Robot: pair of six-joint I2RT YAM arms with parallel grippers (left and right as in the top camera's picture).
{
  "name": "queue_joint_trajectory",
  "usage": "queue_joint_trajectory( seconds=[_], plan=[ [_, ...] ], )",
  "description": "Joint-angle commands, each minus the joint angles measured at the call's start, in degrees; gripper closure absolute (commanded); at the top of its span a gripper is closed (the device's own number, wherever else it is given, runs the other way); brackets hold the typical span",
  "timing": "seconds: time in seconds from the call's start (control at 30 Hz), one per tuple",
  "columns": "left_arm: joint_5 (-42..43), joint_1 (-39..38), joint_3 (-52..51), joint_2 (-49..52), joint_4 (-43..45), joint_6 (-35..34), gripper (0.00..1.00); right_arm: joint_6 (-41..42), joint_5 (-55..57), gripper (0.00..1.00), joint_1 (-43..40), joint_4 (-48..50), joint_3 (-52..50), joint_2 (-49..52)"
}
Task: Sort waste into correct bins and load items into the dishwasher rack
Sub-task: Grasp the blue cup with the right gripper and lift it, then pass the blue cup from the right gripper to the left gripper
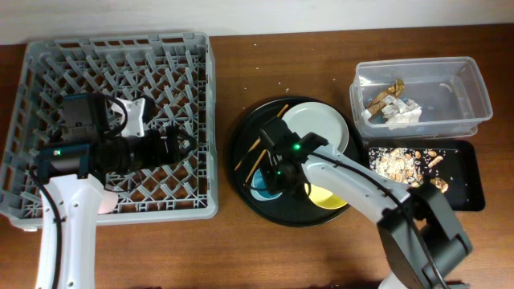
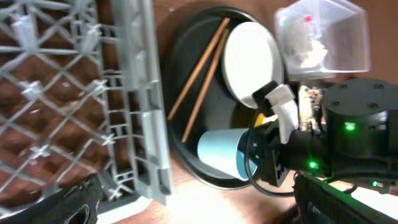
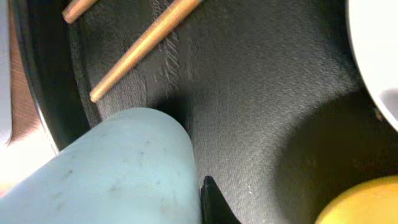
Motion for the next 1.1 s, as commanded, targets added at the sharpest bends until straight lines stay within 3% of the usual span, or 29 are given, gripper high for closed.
queue_joint_trajectory(
  seconds=[0.0,0.1,0.17,0.33,0.53,0.57,0.6,0.63,0.77,0.87,1.03,1.07],
  plan=[
    [9.2,-0.3,0.9,-0.3,1.2,1.1,0.01,-1.2,0.0,0.96,-2.1,-4.5,4.2,-9.4],
    [22.4,-0.3,0.9,-0.3,5.5,0.8,0.01,-9.3,-15.0,0.96,-8.2,-4.0,6.4,-19.7],
    [30.6,-0.8,0.9,-0.2,9.3,-1.0,0.01,-15.2,-32.7,0.96,-13.9,0.3,6.9,-25.2],
    [43.0,-9.3,0.9,-0.2,16.7,-4.3,0.01,-16.2,-57.4,0.96,-19.9,10.2,6.8,-26.0],
    [43.1,-18.3,0.9,-0.2,24.6,-8.6,0.06,-16.2,-59.6,0.96,-19.9,10.8,6.8,-23.8],
    [43.0,-19.1,0.9,-0.2,26.5,-9.7,0.09,-16.2,-59.6,0.96,-19.9,10.8,6.8,-23.4],
    [43.1,-19.8,0.9,-0.2,29.6,-11.8,0.18,-16.2,-59.6,0.96,-19.9,10.8,6.8,-23.1],
    [43.0,-20.1,0.9,-0.2,30.5,-13.1,0.19,-16.2,-59.6,0.96,-19.9,10.9,6.8,-23.1],
    [43.0,-22.6,0.9,-0.2,31.3,-14.4,0.21,-16.0,-59.6,0.96,-19.9,13.9,6.8,-23.1],
    [43.0,-22.8,0.9,-0.2,31.3,-15.4,0.31,-16.0,-59.6,0.96,-19.9,14.6,6.8,-23.1],
    [44.1,-22.8,0.9,-0.2,32.3,-16.3,0.32,-16.0,-61.3,0.96,-19.9,16.9,6.8,-23.1],
    [43.8,-22.8,0.9,-0.2,32.4,-16.3,0.36,-16.0,-61.3,0.69,-19.9,16.8,6.8,-23.1]
  ],
)
